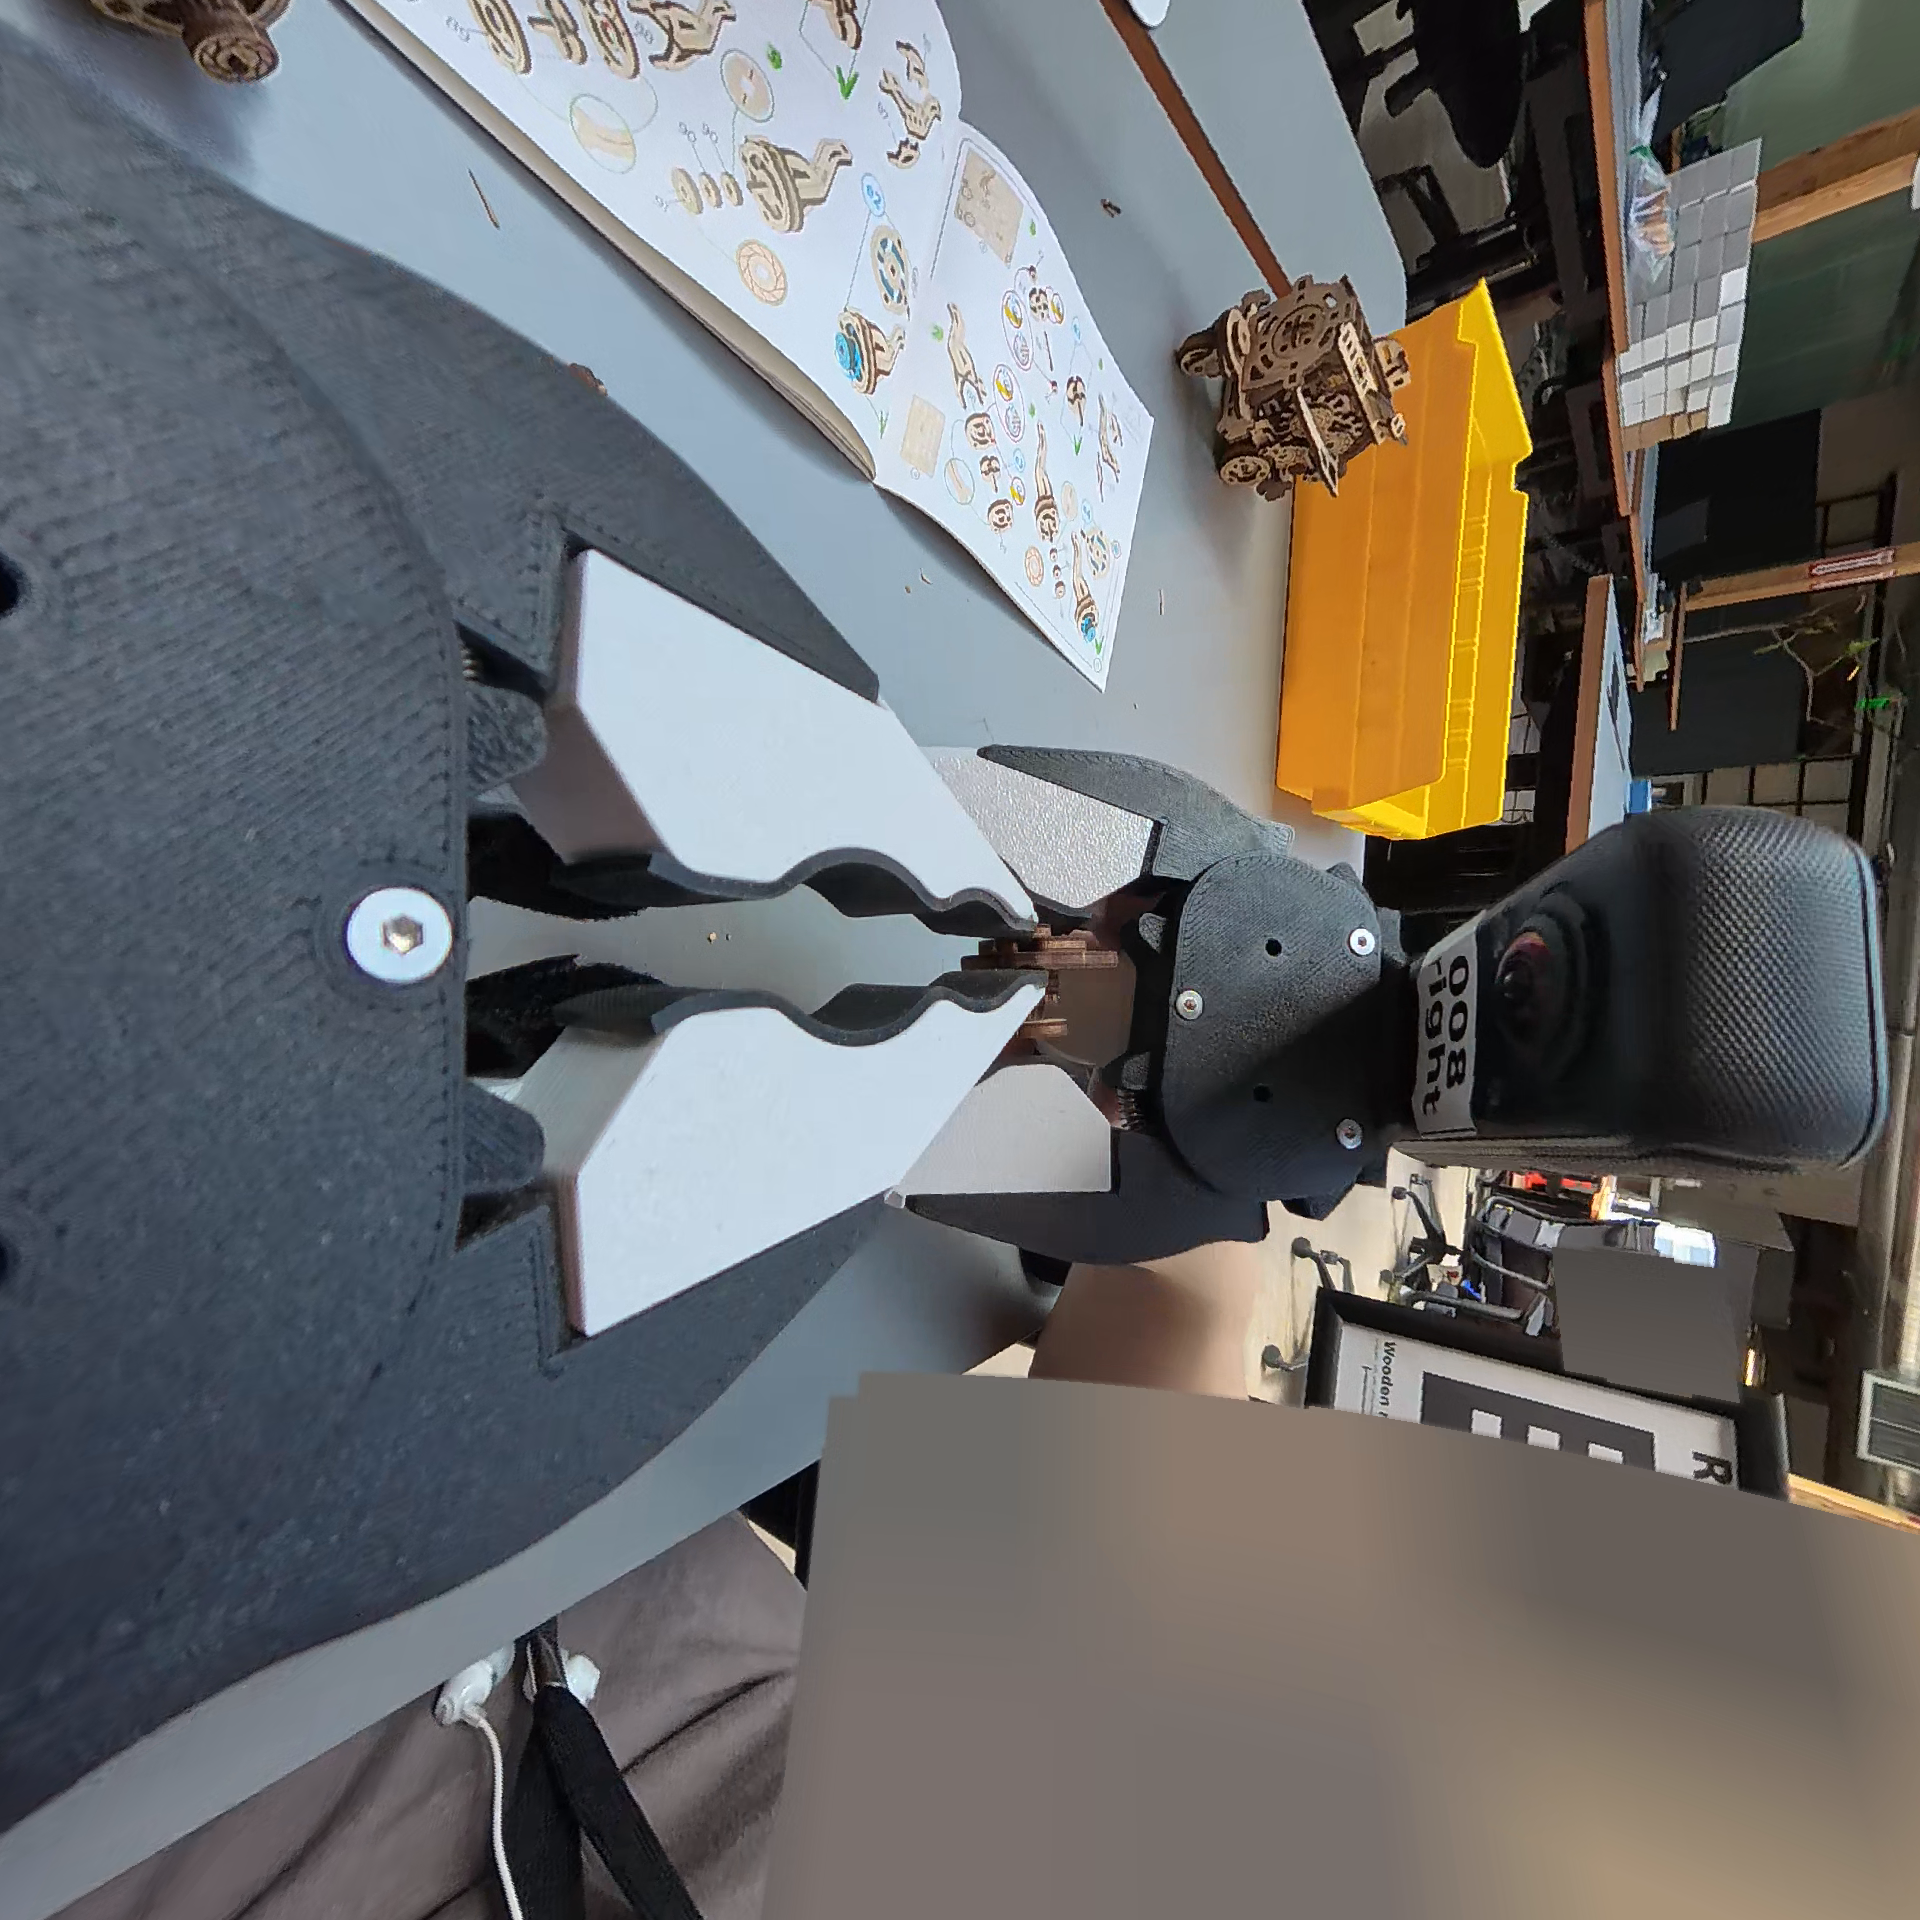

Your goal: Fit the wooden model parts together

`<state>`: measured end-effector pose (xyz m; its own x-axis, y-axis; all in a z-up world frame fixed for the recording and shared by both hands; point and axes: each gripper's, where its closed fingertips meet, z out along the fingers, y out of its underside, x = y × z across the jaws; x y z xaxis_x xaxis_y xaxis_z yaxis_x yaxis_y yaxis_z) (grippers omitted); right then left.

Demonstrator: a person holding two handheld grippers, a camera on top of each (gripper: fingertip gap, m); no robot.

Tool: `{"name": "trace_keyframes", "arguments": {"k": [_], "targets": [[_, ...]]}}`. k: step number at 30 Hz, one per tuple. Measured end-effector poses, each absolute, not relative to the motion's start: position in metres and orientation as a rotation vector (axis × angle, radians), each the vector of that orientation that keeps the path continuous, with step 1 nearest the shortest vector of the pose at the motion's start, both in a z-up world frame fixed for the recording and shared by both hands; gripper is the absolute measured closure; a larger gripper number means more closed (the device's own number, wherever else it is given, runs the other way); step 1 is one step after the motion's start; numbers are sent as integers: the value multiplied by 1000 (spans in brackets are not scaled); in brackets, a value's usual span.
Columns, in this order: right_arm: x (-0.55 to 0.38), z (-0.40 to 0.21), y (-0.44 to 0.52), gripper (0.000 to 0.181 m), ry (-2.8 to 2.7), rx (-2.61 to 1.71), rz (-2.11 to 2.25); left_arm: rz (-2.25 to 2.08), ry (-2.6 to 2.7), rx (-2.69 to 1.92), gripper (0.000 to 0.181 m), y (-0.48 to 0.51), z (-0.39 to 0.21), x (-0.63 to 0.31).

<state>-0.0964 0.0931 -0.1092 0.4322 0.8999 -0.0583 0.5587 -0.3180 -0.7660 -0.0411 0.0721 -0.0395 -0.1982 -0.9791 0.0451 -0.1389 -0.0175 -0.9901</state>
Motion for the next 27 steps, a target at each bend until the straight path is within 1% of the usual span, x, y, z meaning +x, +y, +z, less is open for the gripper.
{"name": "trace_keyframes", "arguments": {"k": [4,12,19,27], "targets": [[-95,-113,92,124,-1268,-2017,599,-1210,1494,-1151,179,67,-40,-41],[-93,-122,86,126,-1383,-2006,470,-1027,1578,-1011,179,62,-43,-44],[-93,-119,84,138,-1456,-1927,380,-949,1629,-948,178,55,-49,-42],[-89,-125,85,138,-1514,-1912,298,-939,1649,-954,178,53,-52,-42]]}}
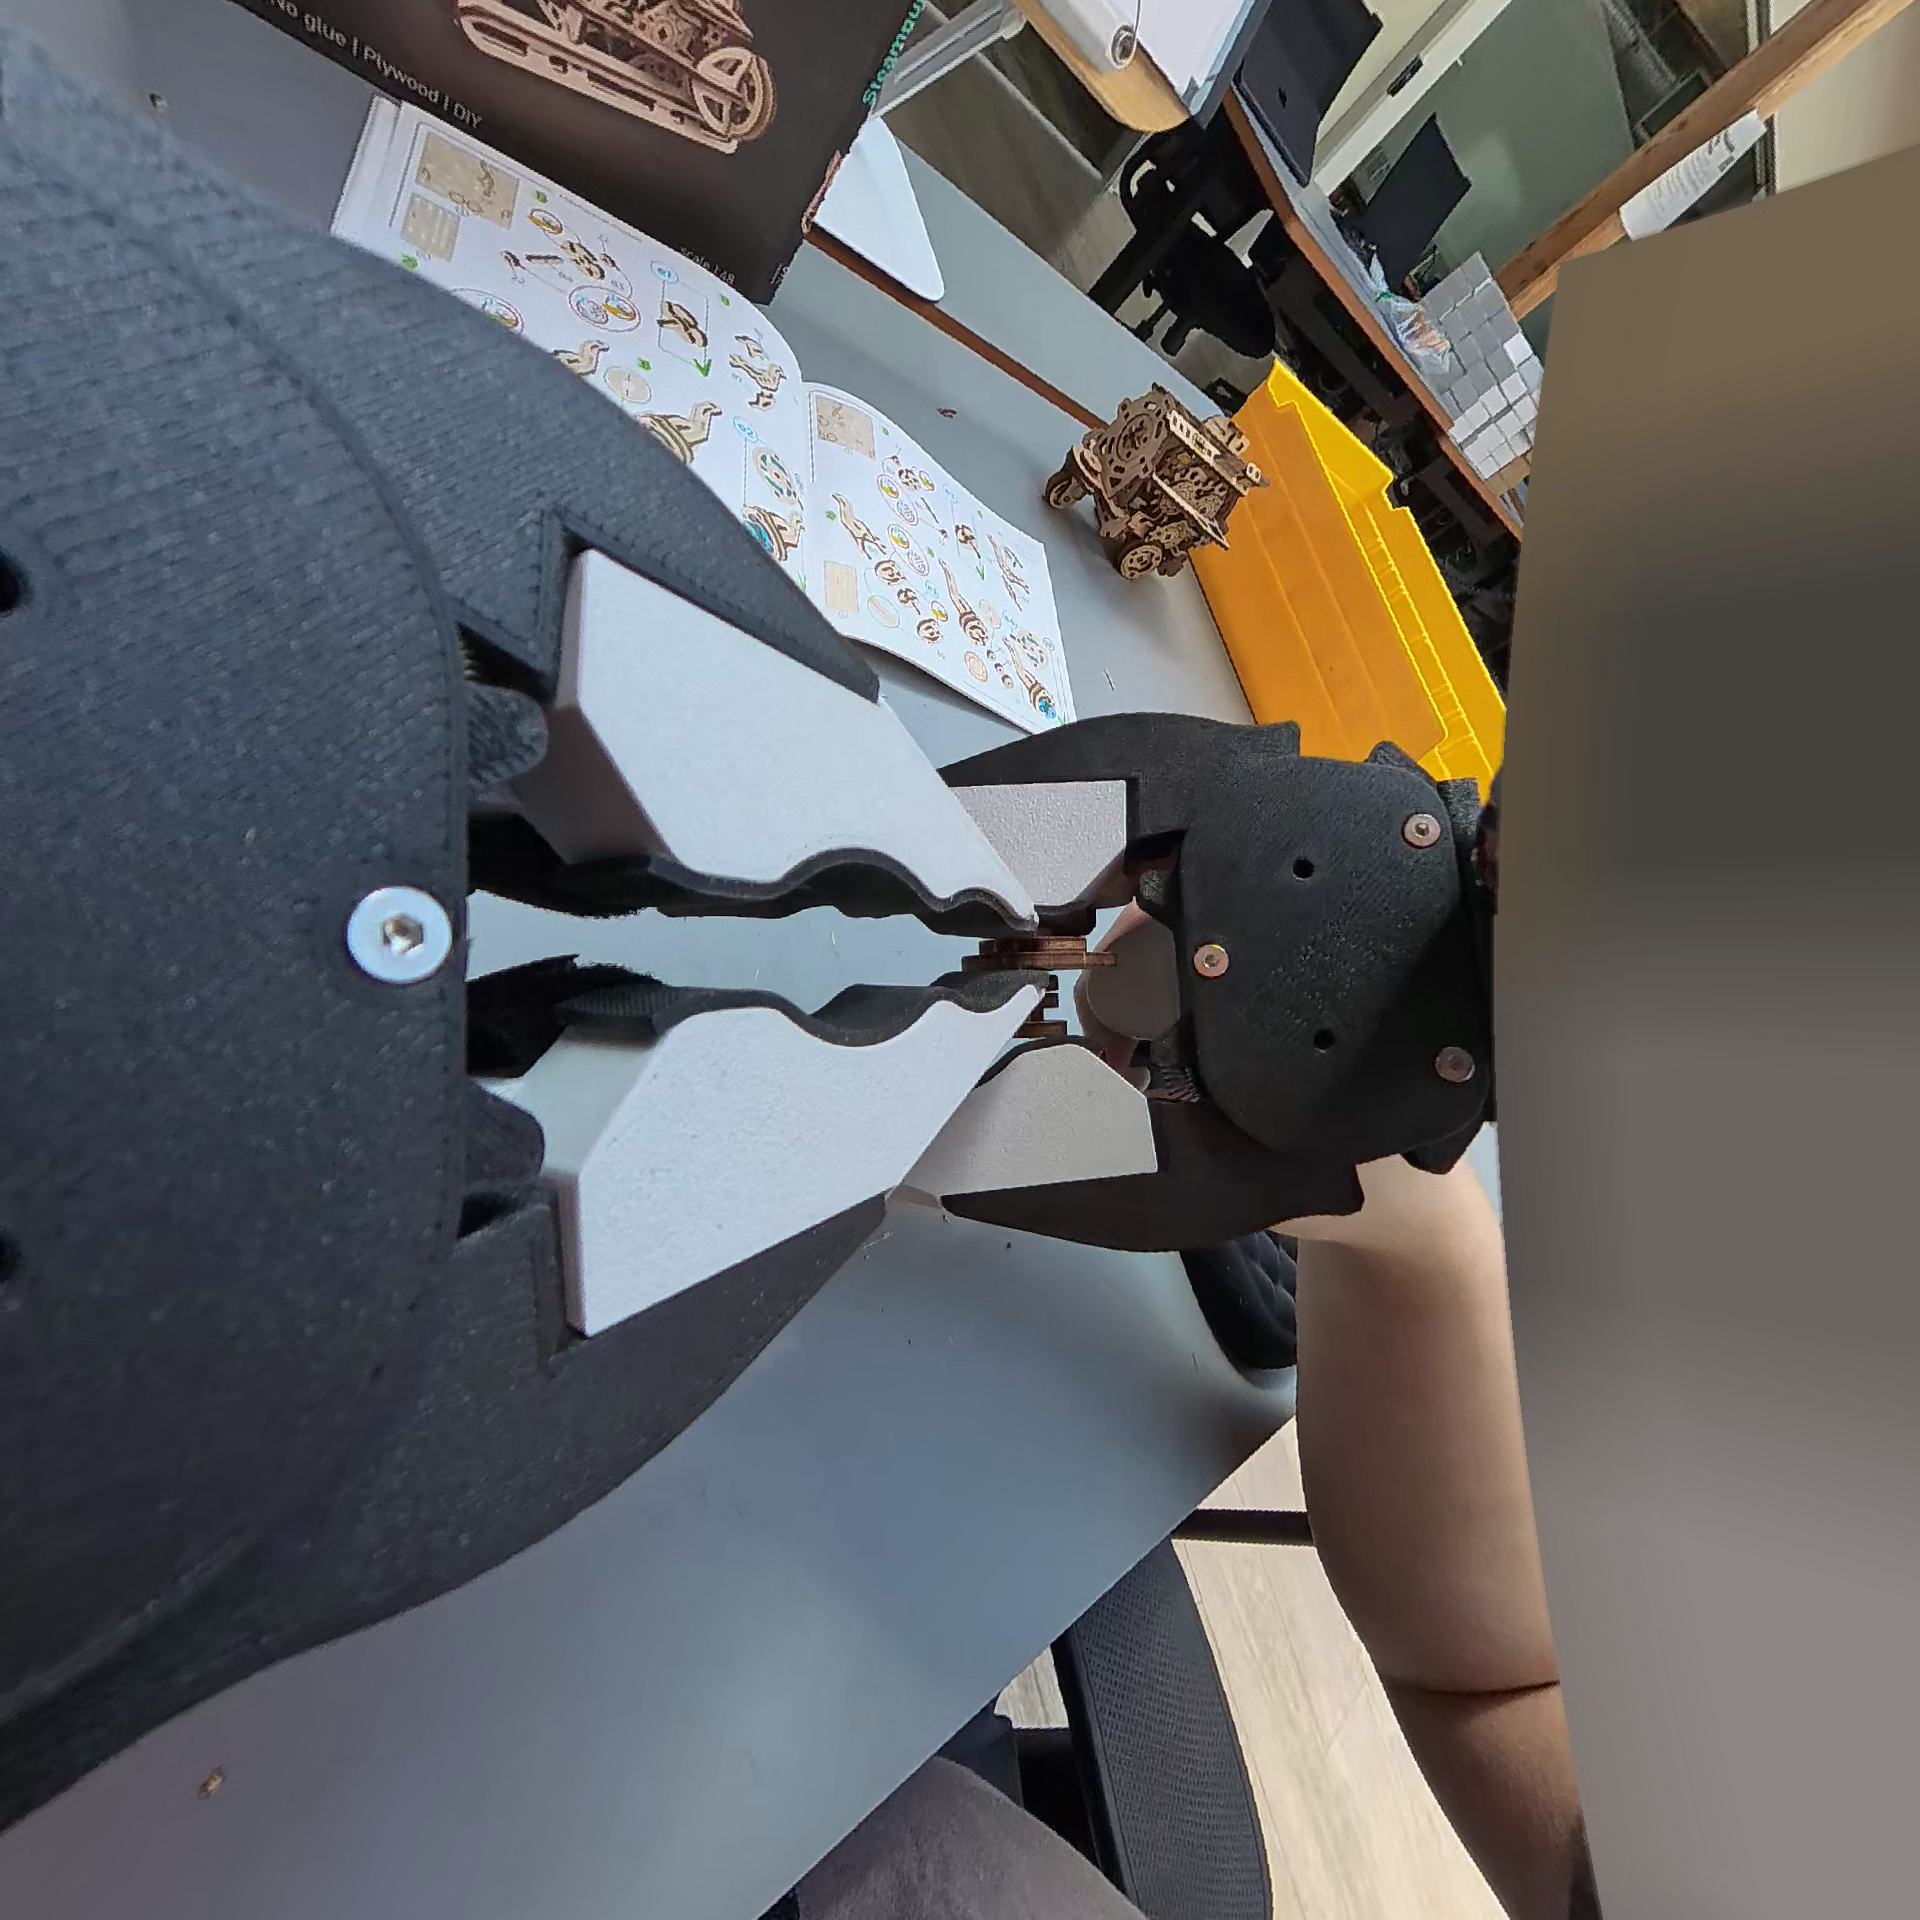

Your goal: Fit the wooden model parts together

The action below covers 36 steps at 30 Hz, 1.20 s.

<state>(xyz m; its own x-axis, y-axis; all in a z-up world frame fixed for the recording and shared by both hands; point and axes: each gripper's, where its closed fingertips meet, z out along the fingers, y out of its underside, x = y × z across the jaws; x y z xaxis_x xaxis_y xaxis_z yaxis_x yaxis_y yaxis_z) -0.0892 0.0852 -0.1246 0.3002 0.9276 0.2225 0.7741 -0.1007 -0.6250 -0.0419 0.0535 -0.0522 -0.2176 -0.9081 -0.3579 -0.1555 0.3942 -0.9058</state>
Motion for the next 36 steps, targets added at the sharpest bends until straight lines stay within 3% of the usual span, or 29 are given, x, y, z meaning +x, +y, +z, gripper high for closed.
{"name": "trace_keyframes", "arguments": {"k": [8,9,11,22,36], "targets": [[-91,-120,88,140,-1462,-1903,318,-933,1606,-941,178,55,-48,-42],[-91,-119,88,147,-1453,-1906,329,-940,1587,-932,177,55,-44,-43],[-90,-118,88,139,-1431,-1912,349,-972,1562,-914,175,56,-38,-47],[-94,-109,83,141,-1457,-1783,261,-1116,1436,-957,181,72,-21,-57],[-112,-90,36,143,-1516,-1587,592,-1286,1283,-987,181,89,2,-72]]}}
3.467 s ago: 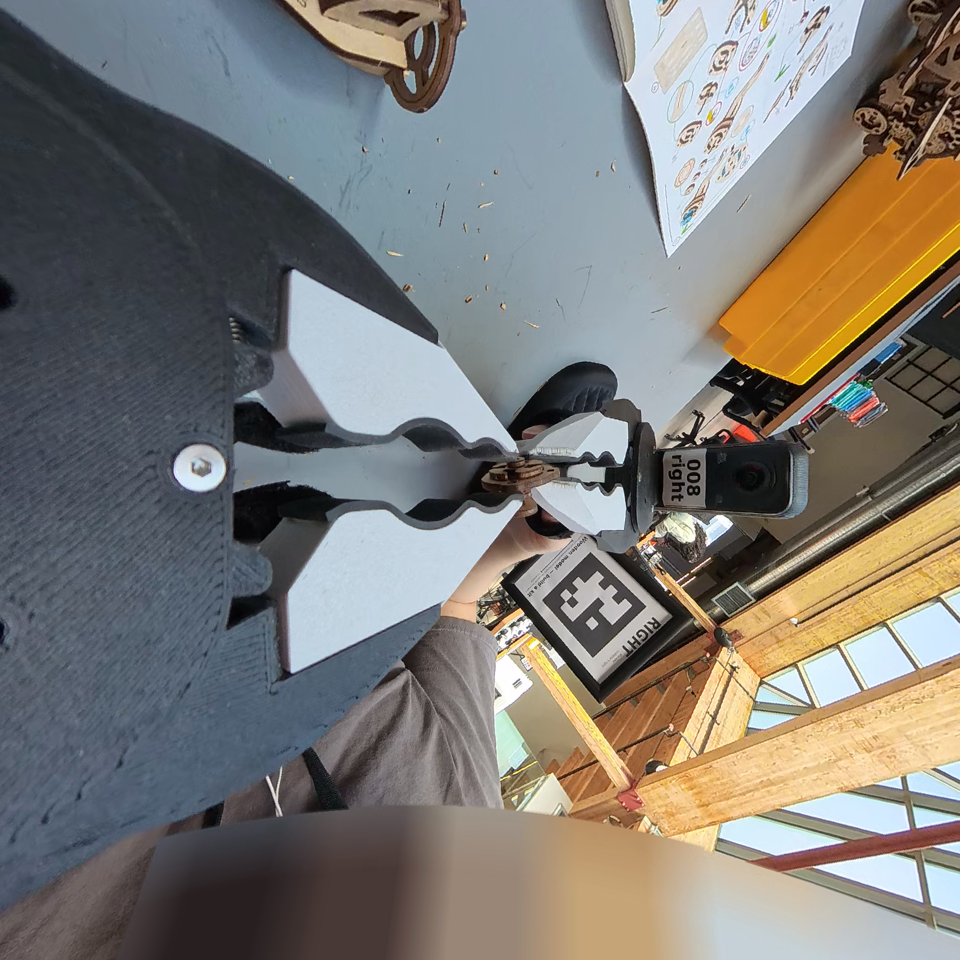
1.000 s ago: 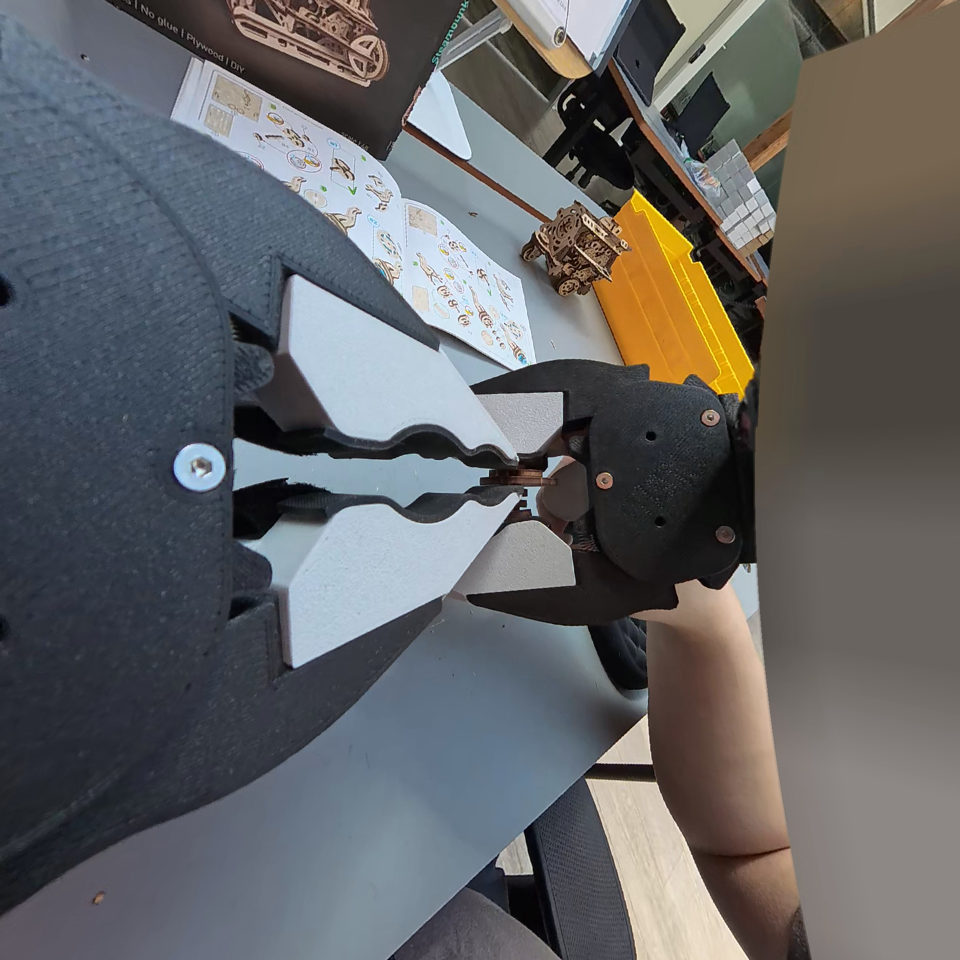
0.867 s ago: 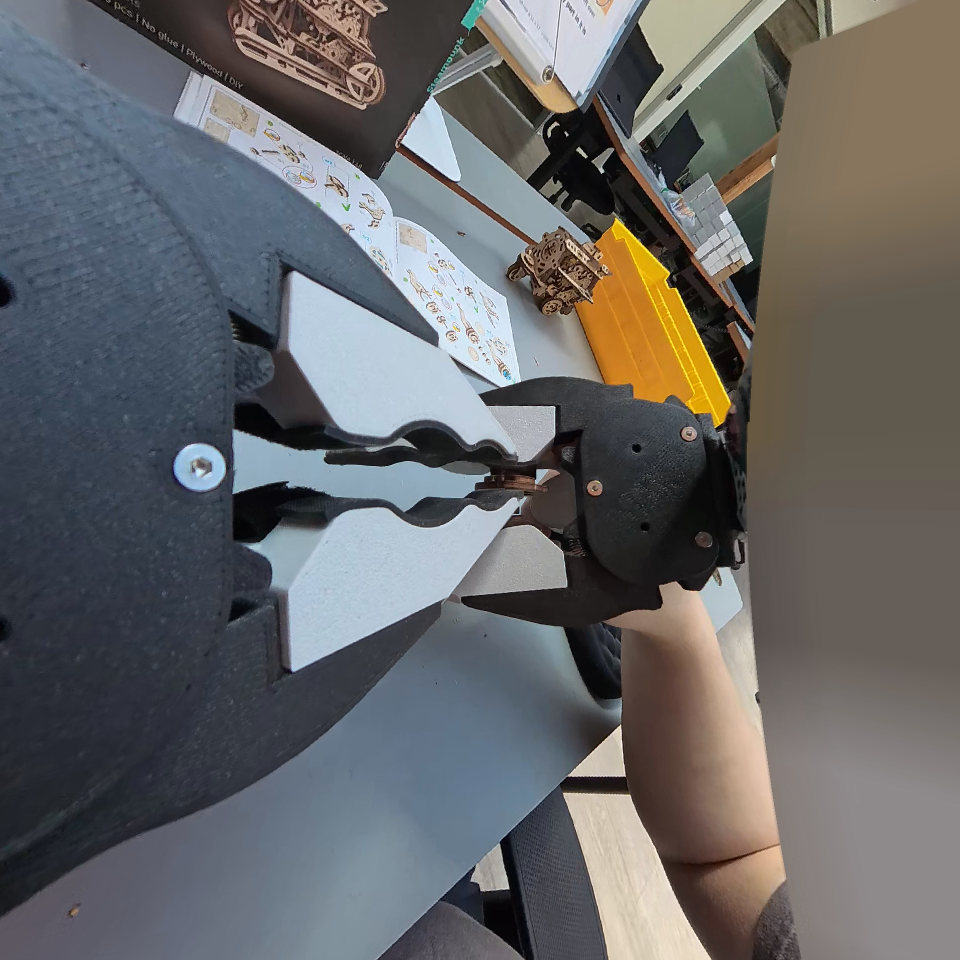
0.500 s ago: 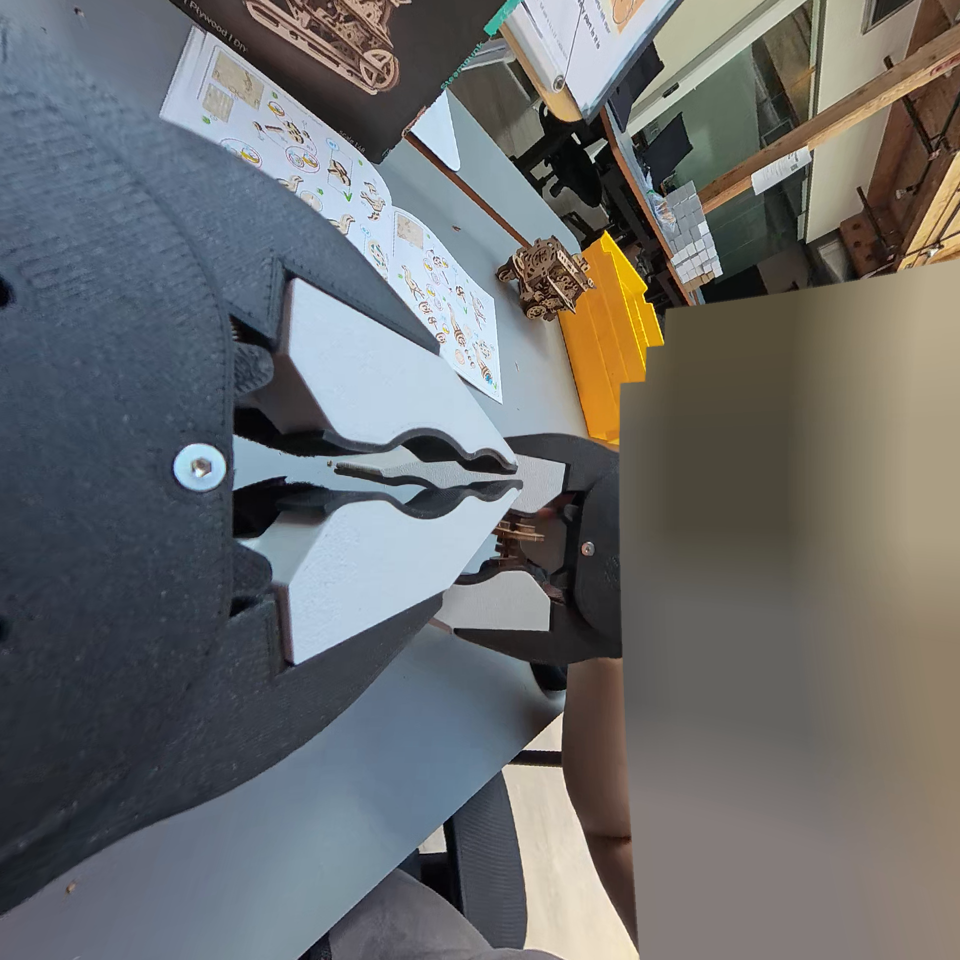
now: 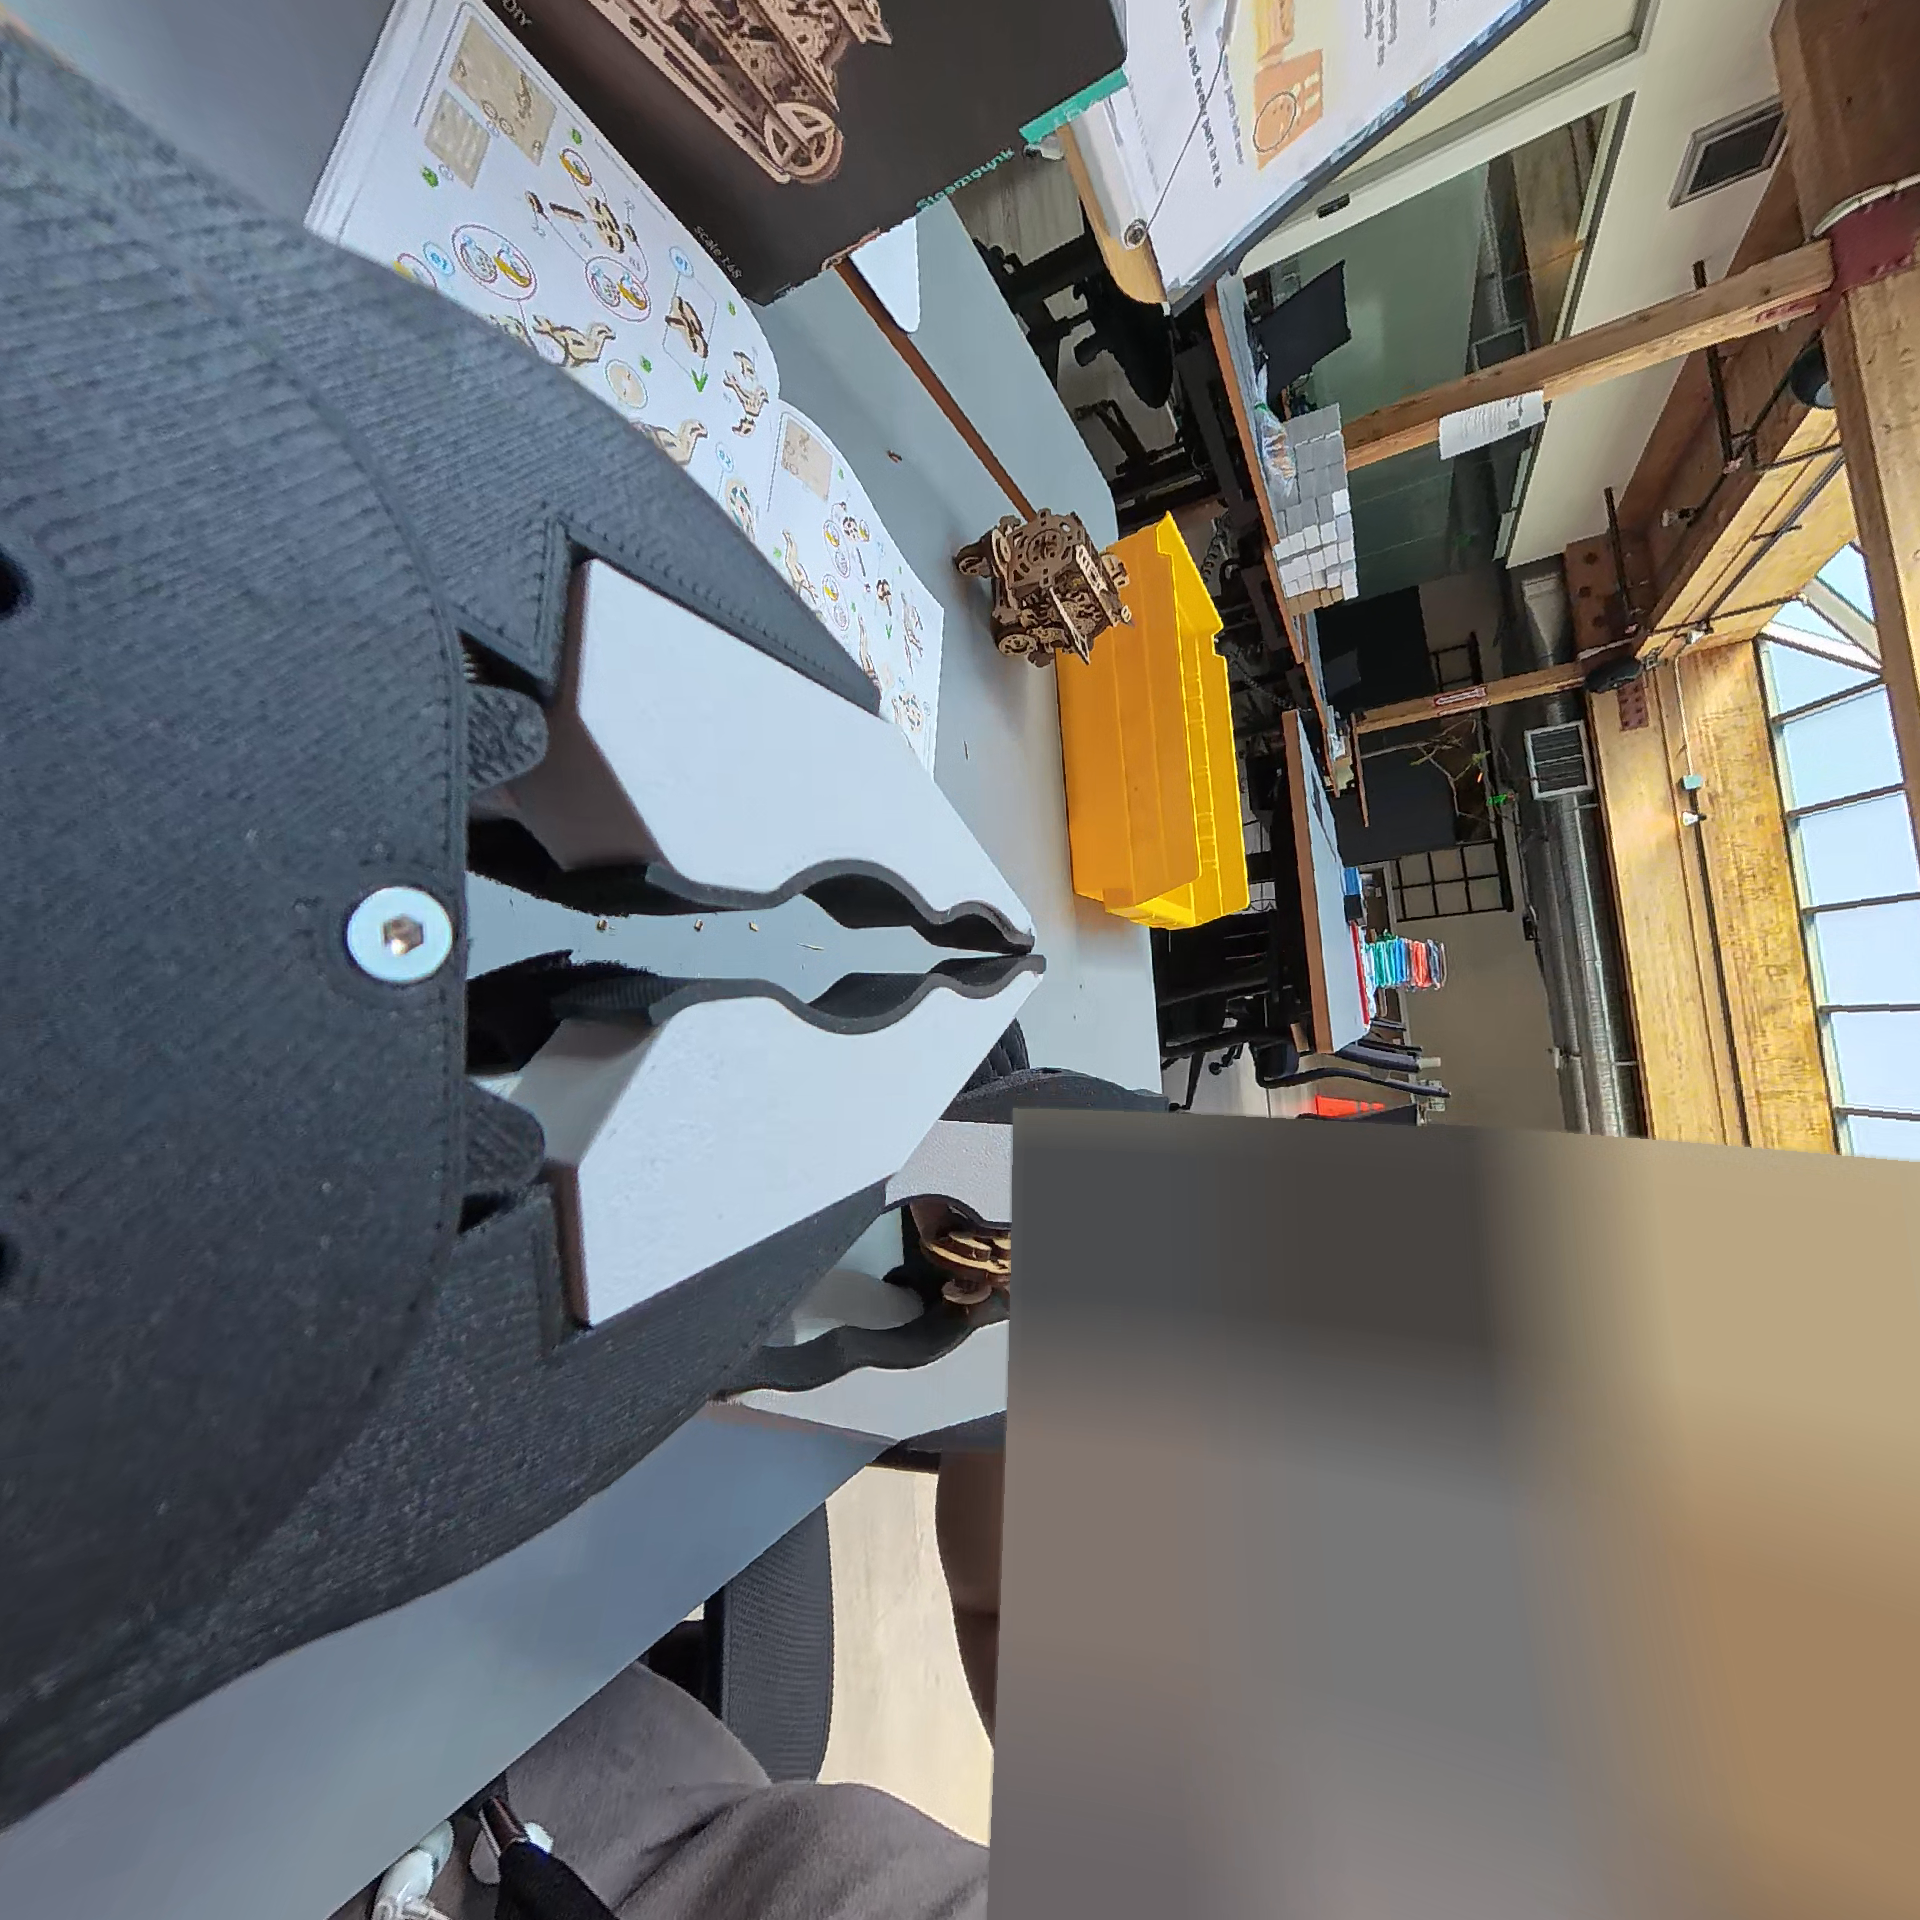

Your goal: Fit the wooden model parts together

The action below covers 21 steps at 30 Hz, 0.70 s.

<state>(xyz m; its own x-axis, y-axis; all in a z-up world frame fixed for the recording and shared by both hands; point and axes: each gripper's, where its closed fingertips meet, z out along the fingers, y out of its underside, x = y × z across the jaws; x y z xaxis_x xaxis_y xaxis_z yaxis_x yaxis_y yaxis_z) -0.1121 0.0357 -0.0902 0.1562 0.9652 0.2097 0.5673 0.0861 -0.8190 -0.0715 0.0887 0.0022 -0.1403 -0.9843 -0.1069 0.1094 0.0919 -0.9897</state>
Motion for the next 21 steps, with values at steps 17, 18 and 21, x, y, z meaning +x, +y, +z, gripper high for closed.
{"name": "trace_keyframes", "arguments": {"k": [17,18,21], "targets": [[-105,-83,46,143,-1430,-1573,581,-968,1658,-795,176,18,-38,-44],[-106,-82,46,143,-1428,-1565,577,-951,1656,-797,175,19,-38,-43],[-106,-81,47,142,-1426,-1561,572,-942,1664,-796,176,18,-39,-43]]}}
